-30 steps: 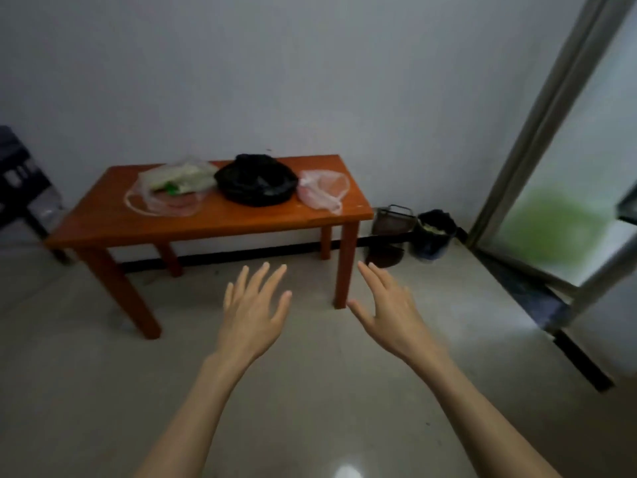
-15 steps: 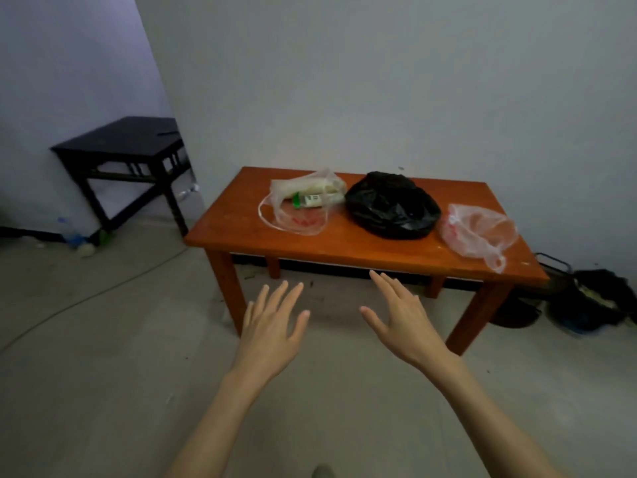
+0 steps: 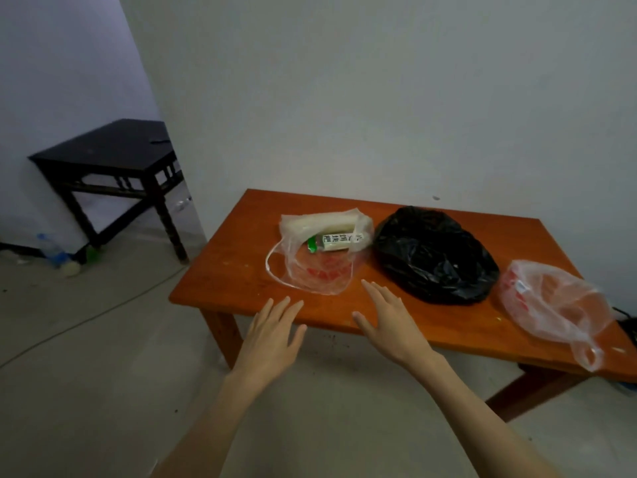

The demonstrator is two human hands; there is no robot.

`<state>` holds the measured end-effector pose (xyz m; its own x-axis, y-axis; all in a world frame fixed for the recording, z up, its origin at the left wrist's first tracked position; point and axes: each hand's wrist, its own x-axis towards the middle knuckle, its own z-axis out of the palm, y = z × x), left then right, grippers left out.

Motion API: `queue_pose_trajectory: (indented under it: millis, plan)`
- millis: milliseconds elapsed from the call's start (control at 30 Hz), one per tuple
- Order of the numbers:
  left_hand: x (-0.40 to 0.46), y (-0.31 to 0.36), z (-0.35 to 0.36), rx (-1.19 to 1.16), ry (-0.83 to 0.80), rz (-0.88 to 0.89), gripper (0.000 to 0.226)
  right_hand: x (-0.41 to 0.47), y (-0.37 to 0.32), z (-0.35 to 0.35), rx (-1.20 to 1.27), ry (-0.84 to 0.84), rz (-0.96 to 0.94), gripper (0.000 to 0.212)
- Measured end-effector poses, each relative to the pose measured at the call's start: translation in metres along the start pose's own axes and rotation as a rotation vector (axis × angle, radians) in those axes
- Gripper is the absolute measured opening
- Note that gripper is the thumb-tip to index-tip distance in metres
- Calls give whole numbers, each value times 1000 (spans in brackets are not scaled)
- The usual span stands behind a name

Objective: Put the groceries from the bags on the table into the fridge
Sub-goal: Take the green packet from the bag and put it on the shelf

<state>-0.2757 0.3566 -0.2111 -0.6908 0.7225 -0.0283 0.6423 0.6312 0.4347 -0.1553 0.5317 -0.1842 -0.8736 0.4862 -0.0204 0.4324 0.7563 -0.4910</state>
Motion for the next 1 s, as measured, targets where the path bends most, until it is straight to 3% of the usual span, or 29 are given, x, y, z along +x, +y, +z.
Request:
queue_pose_trajectory:
  millis: [367, 633, 800, 900, 1000]
  plan:
    - [178, -81, 43, 93, -202, 199, 50, 163, 29, 107, 57, -91, 137, 53]
    - [262, -80, 90, 229, -268, 379, 55, 237, 57, 169, -60, -115, 191, 57]
    - [317, -76, 128, 252, -329, 251, 62, 234, 89, 197, -168, -246, 225, 60]
    - [346, -66, 135, 262, -294, 160, 73, 229, 100, 202, -153, -210, 175, 75]
    - [373, -56, 140, 275, -264, 70, 86, 230, 108, 204, -128, -169, 138, 74]
